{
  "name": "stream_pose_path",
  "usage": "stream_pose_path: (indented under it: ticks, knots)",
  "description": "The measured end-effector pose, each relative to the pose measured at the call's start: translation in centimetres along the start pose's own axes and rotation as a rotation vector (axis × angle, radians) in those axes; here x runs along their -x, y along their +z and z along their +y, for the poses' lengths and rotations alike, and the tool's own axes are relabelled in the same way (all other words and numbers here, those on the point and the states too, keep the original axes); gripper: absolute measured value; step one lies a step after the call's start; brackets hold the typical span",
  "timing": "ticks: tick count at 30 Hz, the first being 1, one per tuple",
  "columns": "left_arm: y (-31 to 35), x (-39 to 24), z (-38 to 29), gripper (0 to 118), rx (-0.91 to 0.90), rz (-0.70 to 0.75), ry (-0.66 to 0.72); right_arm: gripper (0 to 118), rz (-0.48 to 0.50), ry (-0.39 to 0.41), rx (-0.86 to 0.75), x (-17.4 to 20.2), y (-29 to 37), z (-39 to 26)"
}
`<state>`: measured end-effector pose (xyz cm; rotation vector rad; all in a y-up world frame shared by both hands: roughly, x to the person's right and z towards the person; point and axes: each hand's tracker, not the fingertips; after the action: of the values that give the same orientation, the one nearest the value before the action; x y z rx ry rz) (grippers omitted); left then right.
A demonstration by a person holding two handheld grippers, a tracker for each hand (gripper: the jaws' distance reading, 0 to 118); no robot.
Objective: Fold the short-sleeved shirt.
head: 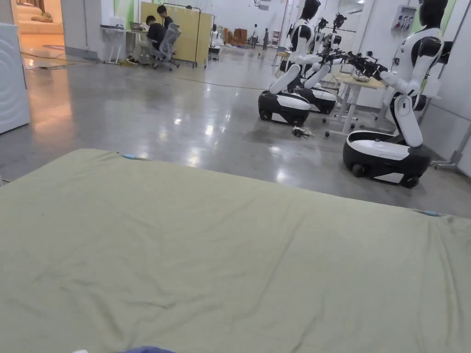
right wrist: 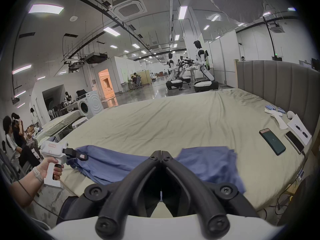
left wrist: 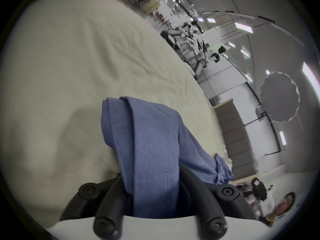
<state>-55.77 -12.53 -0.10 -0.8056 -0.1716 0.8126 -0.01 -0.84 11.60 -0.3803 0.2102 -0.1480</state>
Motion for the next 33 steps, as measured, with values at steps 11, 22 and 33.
stream_pose_path:
  ticks: [11,22,33]
  knots:
    - [2.0,-8.5,-1.5,6,-0.11,0.412,-0.479,0,0.018,-0.022,-0.032,-1.8,2.2,-0.6]
    - [-13.3,-17.7,-14.1,6,0.131,0.412,-0.689,0,0.026,-0.017,-0.055,-3.3,3.9,-0.9]
    - [-1.1,-17.5,-10.3,104,-0.128,-0.028,-0.536,0,0.046,0.006,-0.057,-3.4,3.5,-0.7]
